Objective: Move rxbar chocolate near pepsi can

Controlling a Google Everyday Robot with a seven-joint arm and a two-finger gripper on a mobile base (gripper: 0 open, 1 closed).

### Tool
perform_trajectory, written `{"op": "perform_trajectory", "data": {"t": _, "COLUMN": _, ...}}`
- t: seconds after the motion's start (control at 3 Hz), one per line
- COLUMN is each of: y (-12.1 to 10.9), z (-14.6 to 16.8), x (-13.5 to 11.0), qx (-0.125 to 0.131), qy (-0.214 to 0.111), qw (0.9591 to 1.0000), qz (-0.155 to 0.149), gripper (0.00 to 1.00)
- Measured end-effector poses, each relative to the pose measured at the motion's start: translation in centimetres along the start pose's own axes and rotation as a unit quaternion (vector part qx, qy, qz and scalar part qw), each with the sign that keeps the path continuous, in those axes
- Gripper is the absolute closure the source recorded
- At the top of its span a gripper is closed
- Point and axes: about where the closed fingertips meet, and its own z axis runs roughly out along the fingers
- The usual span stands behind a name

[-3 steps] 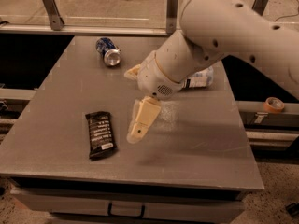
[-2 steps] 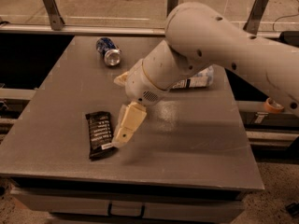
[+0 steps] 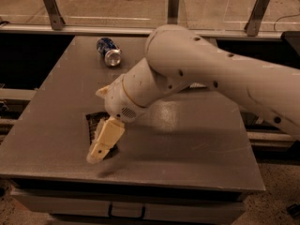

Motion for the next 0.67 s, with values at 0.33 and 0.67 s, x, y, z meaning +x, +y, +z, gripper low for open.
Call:
{"op": "perform_trajectory", "data": {"t": 0.33, "y": 0.6, "z": 1.5, "x": 0.4, "qx": 0.010, "qy": -0.007, "qw": 0.9999, "qz": 0.001, "gripper": 0.00}}
{"op": "perform_trajectory", "data": {"t": 0.67, "y": 0.3, "z": 1.7, "x": 1.6, "qx": 0.028, "qy": -0.009, "qw": 0.9996, "qz": -0.003, "gripper": 0.17}}
